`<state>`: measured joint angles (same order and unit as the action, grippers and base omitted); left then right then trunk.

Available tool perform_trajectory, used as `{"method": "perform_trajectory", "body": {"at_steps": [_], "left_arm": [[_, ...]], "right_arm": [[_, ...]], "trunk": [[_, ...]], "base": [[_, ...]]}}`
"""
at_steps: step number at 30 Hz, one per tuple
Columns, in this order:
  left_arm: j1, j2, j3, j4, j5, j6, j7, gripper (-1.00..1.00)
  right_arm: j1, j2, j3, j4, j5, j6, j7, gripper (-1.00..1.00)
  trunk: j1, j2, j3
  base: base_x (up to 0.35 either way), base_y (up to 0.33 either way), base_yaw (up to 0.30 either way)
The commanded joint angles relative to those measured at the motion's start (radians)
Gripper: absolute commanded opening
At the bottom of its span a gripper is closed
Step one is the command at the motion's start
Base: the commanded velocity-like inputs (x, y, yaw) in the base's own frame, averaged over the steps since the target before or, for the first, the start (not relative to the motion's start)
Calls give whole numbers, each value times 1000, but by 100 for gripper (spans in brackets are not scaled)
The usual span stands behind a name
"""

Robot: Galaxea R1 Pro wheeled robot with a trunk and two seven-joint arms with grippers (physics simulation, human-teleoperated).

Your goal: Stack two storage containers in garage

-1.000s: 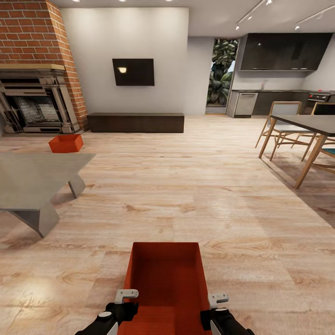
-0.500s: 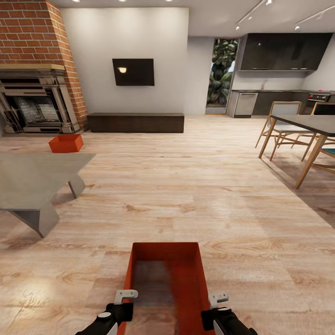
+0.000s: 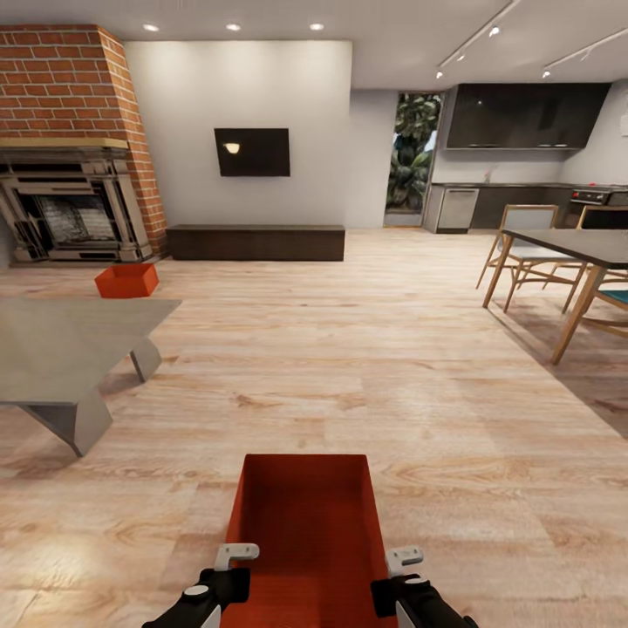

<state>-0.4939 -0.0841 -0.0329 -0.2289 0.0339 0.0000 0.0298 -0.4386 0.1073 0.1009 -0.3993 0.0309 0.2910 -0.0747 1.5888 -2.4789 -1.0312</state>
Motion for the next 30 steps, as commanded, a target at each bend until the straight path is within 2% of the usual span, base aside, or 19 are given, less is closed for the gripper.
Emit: {"method": "perform_trajectory", "body": {"at_steps": [1,21,30], "left_arm": [[0,0,-7,0,8,0,1,-100],[0,0,-7,0,8,-2,1,-100],[0,0,-7,0,2,-30,1,-100]], "right_arm": [[0,0,8,-3,-19,6,1,-100],[1,0,8,-4,-19,5,1,-100],[1,0,8,-6,-19,5,1,-100]], "trunk": [[-4,7,2],[-81,147,65],[-115,210,93]], "base": [[0,0,0],[0,0,0],[0,0,0]]}}
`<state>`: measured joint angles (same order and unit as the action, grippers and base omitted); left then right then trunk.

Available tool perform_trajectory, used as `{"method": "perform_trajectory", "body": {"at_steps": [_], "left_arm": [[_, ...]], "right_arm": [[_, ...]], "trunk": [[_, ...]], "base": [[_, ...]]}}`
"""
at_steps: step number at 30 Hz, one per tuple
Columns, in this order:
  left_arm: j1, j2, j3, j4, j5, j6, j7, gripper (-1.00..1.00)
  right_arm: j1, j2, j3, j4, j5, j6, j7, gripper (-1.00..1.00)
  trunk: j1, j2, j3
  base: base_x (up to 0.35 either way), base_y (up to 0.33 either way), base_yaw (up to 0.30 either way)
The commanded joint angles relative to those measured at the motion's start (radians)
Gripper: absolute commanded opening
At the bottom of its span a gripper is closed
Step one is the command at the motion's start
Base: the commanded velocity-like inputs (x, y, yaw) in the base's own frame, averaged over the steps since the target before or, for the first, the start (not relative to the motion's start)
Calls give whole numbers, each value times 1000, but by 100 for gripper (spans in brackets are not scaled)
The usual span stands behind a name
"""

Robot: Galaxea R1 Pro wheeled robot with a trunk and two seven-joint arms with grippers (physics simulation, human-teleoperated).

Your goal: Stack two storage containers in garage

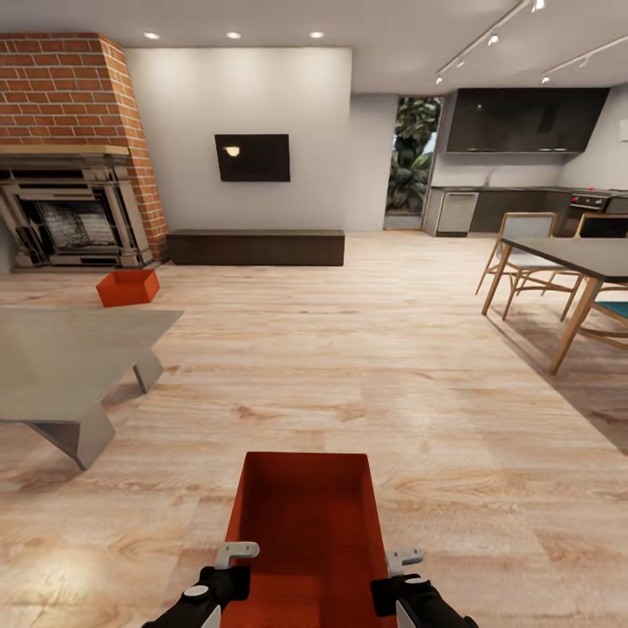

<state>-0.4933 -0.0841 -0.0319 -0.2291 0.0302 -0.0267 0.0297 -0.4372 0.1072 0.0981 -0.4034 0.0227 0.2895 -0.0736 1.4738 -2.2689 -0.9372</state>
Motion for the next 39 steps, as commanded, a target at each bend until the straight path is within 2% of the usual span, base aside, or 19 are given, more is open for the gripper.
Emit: {"method": "perform_trajectory", "body": {"at_steps": [1,39], "left_arm": [[-1,0,-8,1,5,-3,1,-100],[-1,0,-8,1,5,-4,-2,-100]], "right_arm": [[0,0,11,-2,-10,7,0,-100],[2,-2,9,-8,-10,7,1,-100]], "trunk": [[-4,7,2],[-150,273,121]], "base": [[0,0,0],[0,0,0]]}}
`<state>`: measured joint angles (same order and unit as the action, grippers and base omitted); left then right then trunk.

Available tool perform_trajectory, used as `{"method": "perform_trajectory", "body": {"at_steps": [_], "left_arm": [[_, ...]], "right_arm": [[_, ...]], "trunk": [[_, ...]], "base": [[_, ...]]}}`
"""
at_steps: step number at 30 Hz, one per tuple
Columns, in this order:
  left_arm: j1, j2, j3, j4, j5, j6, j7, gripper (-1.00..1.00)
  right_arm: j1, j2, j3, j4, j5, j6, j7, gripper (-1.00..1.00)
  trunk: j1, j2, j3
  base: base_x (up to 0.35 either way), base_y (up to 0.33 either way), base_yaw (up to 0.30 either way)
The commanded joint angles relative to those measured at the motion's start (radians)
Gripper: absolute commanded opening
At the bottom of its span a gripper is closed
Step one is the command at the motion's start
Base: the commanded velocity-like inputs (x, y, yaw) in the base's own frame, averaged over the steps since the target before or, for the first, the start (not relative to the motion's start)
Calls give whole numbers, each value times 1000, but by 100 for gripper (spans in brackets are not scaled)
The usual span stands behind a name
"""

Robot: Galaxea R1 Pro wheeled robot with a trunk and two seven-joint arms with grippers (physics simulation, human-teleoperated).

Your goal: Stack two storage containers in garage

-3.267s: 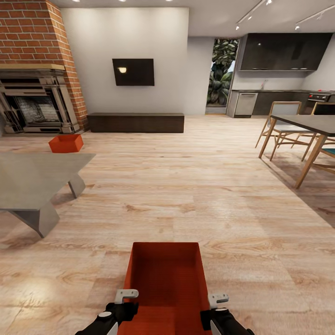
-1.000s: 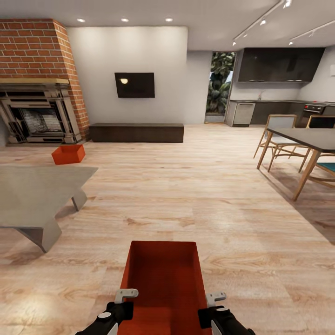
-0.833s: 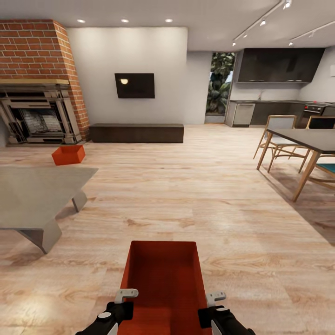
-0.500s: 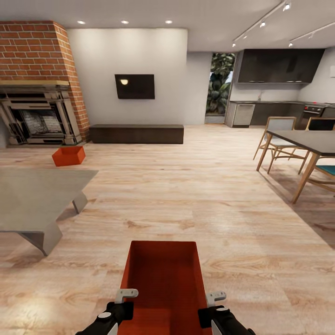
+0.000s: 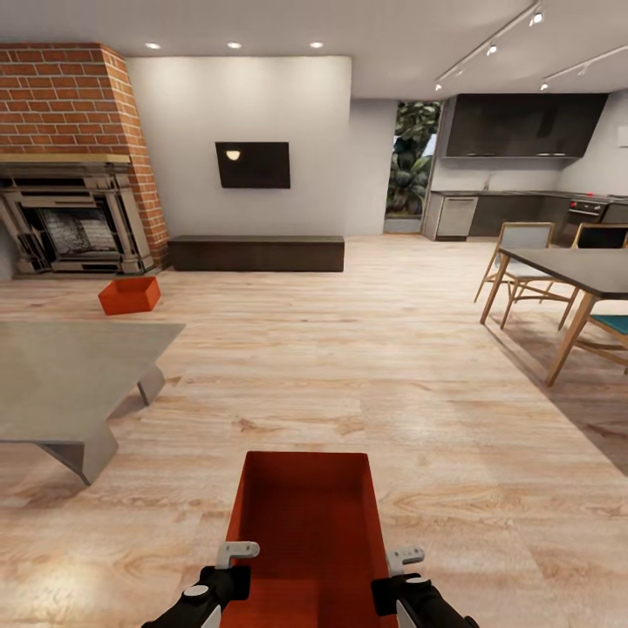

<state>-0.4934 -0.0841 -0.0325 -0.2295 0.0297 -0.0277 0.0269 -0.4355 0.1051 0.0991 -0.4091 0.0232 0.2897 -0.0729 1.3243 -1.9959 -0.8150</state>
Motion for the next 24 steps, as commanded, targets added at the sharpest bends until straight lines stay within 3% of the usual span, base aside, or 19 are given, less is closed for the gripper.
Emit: {"method": "perform_trajectory", "body": {"at_steps": [1,24], "left_arm": [[-1,0,-7,1,6,-3,1,-100],[-1,0,-7,1,6,-3,-2,-100]], "right_arm": [[0,-2,8,-2,-11,6,0,-100],[0,-11,8,-4,-11,6,26,-100]], "trunk": [[-4,7,2],[-92,168,74]], "base": [[0,0,0],[0,0,0]]}}
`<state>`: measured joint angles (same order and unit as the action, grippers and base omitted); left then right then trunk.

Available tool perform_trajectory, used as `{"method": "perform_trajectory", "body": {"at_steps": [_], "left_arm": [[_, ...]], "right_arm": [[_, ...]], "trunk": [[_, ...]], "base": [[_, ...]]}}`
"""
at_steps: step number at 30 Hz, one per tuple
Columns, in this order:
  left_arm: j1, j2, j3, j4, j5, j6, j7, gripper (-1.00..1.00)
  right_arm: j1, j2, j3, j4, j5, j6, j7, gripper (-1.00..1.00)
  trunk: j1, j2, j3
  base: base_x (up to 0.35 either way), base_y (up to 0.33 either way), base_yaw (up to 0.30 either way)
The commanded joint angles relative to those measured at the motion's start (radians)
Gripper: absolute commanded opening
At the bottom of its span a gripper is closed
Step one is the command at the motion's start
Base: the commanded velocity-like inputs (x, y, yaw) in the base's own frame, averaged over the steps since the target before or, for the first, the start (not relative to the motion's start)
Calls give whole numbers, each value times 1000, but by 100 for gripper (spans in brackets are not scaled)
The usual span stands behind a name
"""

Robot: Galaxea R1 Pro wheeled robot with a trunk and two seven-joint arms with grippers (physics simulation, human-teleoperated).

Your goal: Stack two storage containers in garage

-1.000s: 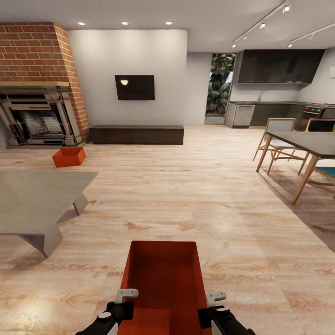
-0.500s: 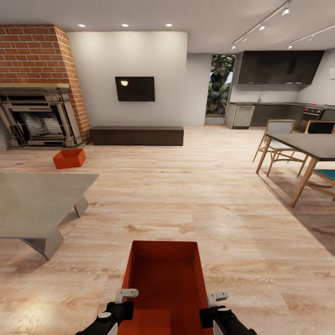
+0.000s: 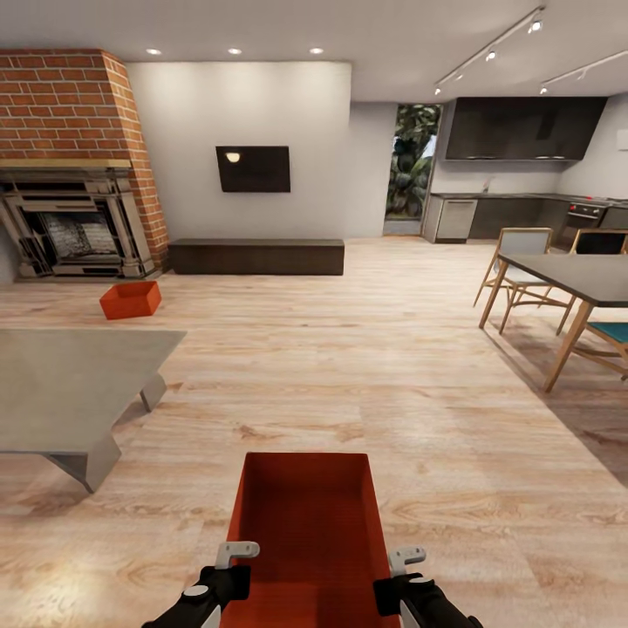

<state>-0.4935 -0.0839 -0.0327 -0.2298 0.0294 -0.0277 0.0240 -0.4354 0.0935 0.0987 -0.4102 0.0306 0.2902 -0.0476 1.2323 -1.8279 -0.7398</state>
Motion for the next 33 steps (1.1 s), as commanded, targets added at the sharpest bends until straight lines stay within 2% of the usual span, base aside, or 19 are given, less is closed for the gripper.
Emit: {"method": "perform_trajectory", "body": {"at_steps": [1,5,24,27,33], "left_arm": [[0,0,-7,1,6,-3,1,-100],[0,0,-7,1,6,-3,1,-100],[0,1,-7,1,6,-2,-1,-100],[0,1,-7,1,5,-2,-36,-100],[0,2,-7,1,4,-1,-56,-100]], "right_arm": [[0,0,9,-2,-18,6,1,-100],[0,0,9,-2,-18,6,1,-100],[0,0,9,-3,-18,6,2,-100],[0,0,9,-4,-18,6,2,-100],[0,-5,9,-4,-18,6,2,-100]], "trunk": [[-4,7,2],[-19,35,15],[-19,35,15],[-19,35,15],[-19,35,15]], "base": [[0,0,0],[0,0,0],[0,0,0],[0,0,0],[0,0,0]]}}
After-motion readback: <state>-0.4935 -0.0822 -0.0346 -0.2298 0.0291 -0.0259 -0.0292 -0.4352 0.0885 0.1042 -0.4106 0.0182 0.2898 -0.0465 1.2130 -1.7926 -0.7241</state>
